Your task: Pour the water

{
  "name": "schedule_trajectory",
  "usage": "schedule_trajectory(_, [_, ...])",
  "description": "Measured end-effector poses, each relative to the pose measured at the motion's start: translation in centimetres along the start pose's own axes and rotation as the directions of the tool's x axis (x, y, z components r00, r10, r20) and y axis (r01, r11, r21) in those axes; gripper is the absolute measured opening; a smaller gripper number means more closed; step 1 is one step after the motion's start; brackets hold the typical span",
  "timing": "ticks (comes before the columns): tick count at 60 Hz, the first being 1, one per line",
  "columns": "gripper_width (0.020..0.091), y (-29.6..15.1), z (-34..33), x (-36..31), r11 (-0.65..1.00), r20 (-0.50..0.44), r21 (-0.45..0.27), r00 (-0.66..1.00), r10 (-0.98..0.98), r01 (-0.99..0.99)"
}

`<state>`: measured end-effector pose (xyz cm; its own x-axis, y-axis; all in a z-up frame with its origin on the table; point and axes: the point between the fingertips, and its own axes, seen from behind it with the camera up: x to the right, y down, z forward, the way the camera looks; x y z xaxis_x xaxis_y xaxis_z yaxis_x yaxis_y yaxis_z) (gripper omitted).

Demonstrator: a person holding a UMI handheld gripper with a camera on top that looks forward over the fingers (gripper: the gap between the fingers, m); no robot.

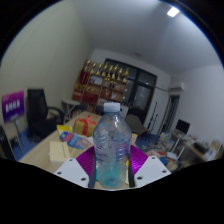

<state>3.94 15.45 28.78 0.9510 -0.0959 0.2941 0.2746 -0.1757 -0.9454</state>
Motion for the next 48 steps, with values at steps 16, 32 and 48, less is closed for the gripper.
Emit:
schedule_trajectory(16, [0.0455, 12.6, 1.5, 3.6, 0.976, 0.061, -0.028, 0.974, 0.217, -0.216])
schedule_trajectory(32, [0.0474, 22.2, 3.5, 5.0, 0.945, 0.071, -0.086, 0.945, 0.320, -0.314])
schedule_trajectory(48, [0.0646, 21.4, 3.1, 4.3, 0.952, 0.130, -0.081, 0.944, 0.303, -0.294])
